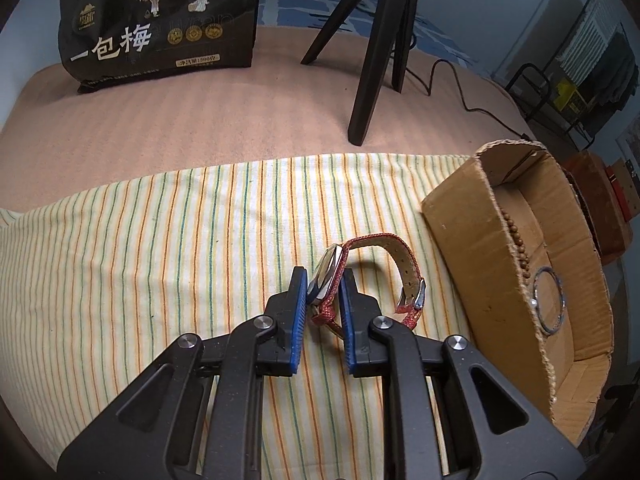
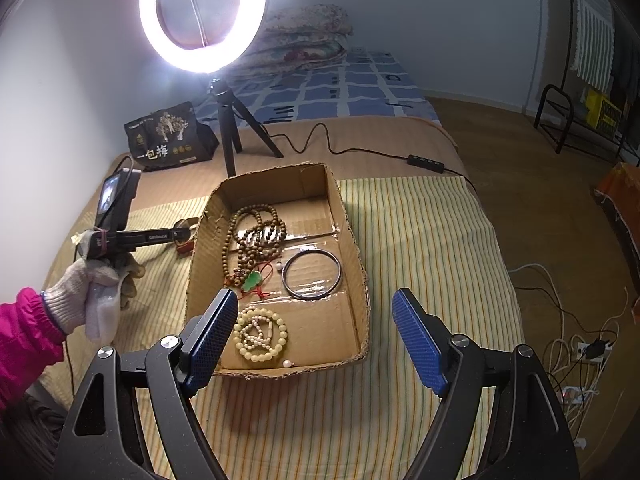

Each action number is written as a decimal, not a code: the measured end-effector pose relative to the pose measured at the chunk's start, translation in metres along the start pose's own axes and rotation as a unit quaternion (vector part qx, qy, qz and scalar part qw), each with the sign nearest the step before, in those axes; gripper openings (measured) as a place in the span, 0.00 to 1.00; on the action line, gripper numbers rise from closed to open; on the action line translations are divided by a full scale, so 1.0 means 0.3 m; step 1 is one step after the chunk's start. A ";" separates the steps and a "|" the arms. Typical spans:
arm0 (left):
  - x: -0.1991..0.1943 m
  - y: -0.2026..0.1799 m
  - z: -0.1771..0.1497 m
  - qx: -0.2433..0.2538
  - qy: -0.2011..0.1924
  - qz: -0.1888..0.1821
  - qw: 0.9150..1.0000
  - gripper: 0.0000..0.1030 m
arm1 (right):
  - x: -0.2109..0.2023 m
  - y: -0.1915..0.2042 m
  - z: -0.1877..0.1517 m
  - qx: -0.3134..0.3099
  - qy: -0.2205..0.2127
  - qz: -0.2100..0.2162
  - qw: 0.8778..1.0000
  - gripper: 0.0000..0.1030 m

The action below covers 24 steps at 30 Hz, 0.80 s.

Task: Organize jewelry
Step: 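Close the left tool on the watch strap and lift it, then carry the watch with the left tool into the box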

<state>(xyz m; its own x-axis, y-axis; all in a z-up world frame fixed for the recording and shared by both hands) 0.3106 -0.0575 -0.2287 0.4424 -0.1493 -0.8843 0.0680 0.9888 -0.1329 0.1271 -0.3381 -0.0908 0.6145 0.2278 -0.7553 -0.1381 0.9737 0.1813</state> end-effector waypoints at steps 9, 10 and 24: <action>-0.093 0.003 -0.008 0.001 -0.016 -0.005 1.000 0.14 | 0.003 -0.002 0.002 -0.007 -0.002 -0.008 1.000 0.77; -0.112 0.003 -0.009 0.000 -0.019 -0.007 1.000 0.14 | 0.003 -0.001 0.001 -0.007 -0.002 -0.009 1.000 0.77; -0.328 -0.117 -0.039 0.029 -0.047 -0.035 0.998 0.14 | -0.007 -0.002 0.003 -0.014 -0.010 -0.017 1.000 0.77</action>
<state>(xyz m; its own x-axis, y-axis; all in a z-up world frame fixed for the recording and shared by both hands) 0.2543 -0.0774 -0.1422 0.5172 -0.2195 -0.8272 0.1524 0.9747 -0.1633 0.1265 -0.3392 -0.0887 0.6340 0.1943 -0.7485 -0.1385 0.9808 0.1372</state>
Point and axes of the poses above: each gripper's, at about its wrist camera, not at the fingertips, and x roughly the way its jaws point, y to its left, z to its top, the point moved 3 cm from there along x, roughly the way its jaws point, and after that the axes turned 6 degrees about z, right-handed, at the moved point
